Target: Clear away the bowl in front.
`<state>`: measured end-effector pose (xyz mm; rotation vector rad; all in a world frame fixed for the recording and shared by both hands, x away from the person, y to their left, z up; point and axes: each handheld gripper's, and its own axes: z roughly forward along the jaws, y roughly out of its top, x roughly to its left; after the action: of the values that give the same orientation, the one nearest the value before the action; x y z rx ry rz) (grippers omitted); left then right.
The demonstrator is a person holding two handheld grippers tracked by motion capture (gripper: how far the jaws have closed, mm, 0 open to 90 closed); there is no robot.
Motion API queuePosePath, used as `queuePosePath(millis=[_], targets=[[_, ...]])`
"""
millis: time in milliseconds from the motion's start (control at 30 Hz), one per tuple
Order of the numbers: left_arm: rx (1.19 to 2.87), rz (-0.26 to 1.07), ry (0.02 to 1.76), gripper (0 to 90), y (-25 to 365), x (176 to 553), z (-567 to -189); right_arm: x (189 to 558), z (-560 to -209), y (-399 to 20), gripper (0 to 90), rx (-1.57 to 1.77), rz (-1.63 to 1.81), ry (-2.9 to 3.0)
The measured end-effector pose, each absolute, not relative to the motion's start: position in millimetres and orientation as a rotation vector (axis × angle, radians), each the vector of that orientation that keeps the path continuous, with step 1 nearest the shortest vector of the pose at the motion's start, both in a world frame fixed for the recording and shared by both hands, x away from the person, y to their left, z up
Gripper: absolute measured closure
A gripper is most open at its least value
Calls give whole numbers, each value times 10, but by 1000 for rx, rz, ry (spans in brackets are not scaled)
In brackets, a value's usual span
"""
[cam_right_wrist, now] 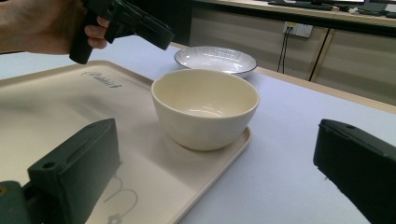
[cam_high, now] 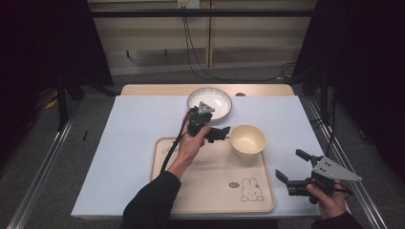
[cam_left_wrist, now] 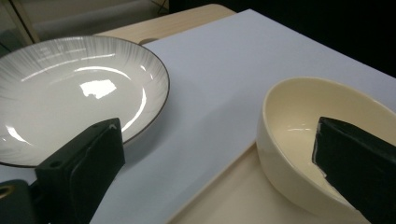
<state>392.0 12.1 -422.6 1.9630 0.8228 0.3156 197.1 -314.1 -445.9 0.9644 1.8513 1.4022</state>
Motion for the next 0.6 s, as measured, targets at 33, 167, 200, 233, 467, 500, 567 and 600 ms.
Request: queuePosePath(millis=[33,167,200,233,467,500,567,600], targets=[[1946,320,818,22,136,3905,-4212,1970,-4458,-3143,3,964,1402,1853],[1966,367,782,22,182,3828,-4151,1972,-4458,-3143,3,963,1403,1855],[1948,378,776,28,196,3807,-4145,1972,-4458,-3143,3,963,1403,1855],[1935,392,779,28,222,3778,-4128,1970,-4457,-3143,3,967,1401,1854],[1896,424,799,16,404,3664,-4109,1973,-4459,-3143,3,966,1401,1851],[1879,422,813,17,466,3636,-4108,1975,-4459,-3145,3,963,1401,1853],[1855,444,835,17,514,3603,-4104,1975,-4461,-3145,3,960,1399,1862],[1851,450,843,19,543,3587,-4098,1974,-4460,-3140,3,968,1403,1858]])
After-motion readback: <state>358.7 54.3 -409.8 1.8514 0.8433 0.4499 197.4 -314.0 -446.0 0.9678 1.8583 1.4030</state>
